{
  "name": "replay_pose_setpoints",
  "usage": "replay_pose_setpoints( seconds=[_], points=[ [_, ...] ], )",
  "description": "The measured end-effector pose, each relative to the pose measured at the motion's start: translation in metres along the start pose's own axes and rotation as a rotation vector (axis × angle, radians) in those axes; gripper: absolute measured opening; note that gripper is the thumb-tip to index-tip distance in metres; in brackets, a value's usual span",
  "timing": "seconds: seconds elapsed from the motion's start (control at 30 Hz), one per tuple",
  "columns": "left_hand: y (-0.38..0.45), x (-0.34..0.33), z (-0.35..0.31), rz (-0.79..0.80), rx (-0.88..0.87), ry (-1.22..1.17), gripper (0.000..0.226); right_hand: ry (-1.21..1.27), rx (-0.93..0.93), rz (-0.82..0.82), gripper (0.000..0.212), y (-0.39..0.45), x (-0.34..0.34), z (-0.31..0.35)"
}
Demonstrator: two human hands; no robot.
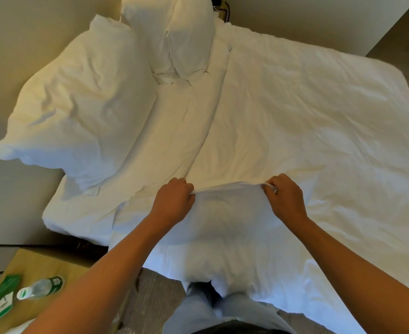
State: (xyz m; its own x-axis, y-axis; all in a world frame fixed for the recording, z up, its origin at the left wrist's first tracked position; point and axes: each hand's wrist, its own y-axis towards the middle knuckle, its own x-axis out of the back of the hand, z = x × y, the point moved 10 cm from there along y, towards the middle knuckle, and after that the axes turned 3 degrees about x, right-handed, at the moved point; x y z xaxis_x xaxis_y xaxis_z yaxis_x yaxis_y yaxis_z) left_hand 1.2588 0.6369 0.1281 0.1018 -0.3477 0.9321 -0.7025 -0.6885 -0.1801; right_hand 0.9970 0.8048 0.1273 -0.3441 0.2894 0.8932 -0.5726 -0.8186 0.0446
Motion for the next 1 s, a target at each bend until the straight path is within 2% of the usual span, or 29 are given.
replay_pose_setpoints(
  seconds=[0.23, 0.37, 0.5, 0.67, 0.83, 1.0],
  points=[
    [0.005, 0.022, -0.001, -0.073, 0.024, 0.157, 0.028, 0.070, 0.106, 0.089, 0.027, 0.022, -0.011, 0.000],
    [0.013, 0.026, 0.000, -0.061, 0.066, 0.272, 0.026, 0.132, 0.182, 0.138, 0.027, 0.040, -0.016, 0.002],
    [0.027, 0.022, 0.007, -0.020, 0.164, 0.164, 0.029, 0.121, 0.283, 0.189, 0.024, 0.061, -0.016, 0.000],
    [0.034, 0.001, 0.027, 0.102, 0.303, 0.014, 0.023, 0.129, 0.244, 0.230, 0.031, 0.085, -0.022, -0.013],
    [0.044, -0.002, 0.039, 0.105, 0.355, 0.050, 0.031, 0.216, 0.268, 0.293, 0.037, 0.092, -0.028, -0.013],
    [0.051, -0.007, 0.048, 0.135, 0.364, 0.112, 0.033, 0.124, 0.296, 0.320, 0.029, 0.099, -0.032, -0.012]
  ],
)
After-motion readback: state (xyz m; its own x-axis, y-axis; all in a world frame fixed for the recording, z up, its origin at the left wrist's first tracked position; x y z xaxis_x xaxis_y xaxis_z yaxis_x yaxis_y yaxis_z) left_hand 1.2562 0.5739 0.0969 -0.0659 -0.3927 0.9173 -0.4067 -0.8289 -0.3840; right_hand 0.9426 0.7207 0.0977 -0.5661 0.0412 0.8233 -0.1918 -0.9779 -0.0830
